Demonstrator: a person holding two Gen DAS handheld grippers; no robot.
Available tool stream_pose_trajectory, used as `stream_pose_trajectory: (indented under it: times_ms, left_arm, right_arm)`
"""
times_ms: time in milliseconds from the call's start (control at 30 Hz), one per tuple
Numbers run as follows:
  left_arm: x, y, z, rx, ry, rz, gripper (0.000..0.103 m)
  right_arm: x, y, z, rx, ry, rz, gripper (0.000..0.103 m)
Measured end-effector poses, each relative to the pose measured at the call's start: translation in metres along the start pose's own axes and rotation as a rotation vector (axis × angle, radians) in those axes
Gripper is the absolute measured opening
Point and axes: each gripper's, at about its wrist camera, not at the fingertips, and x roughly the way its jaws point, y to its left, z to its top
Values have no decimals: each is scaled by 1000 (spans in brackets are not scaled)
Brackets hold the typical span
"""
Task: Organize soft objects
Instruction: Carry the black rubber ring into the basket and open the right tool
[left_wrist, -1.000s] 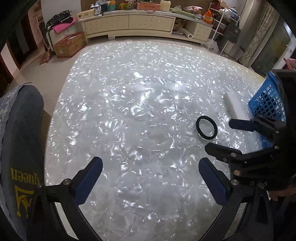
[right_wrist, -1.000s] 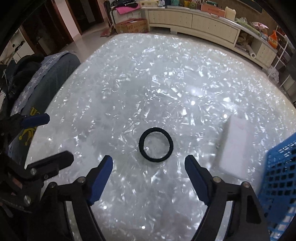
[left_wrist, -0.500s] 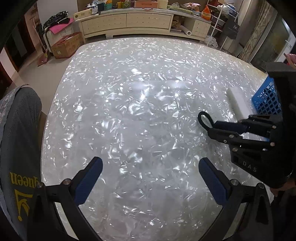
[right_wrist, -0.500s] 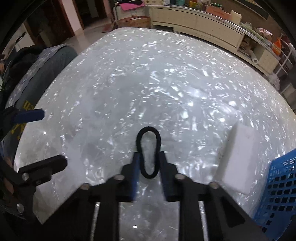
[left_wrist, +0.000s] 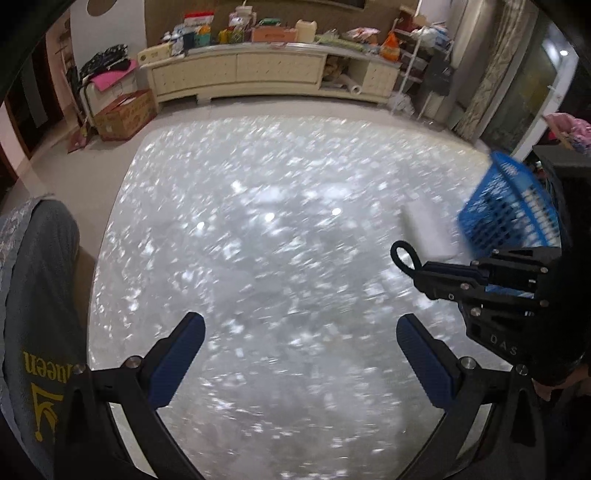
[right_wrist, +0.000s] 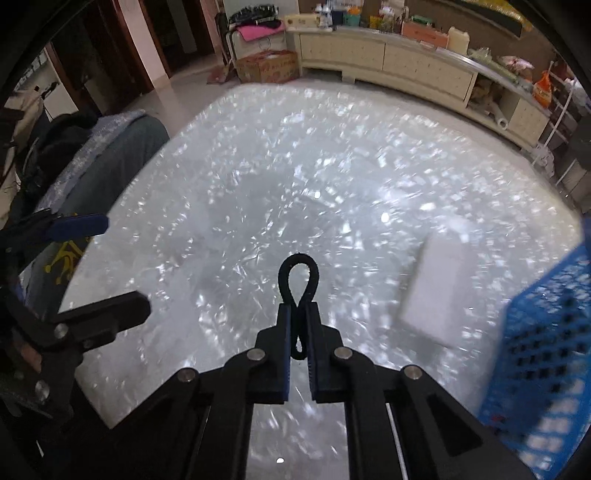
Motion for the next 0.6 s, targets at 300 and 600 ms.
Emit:
stream_pose_trajectory:
  times_ms: [300,600]
  left_arm:
    - [-21,-58,17,108,-26,-67,103]
    - [-2,-96,36,122,31,-96,103]
  right_arm:
    - [-94,-37,-22,40,-114,-35,7]
    - [-146,-95,-53,132,-178,-113,7]
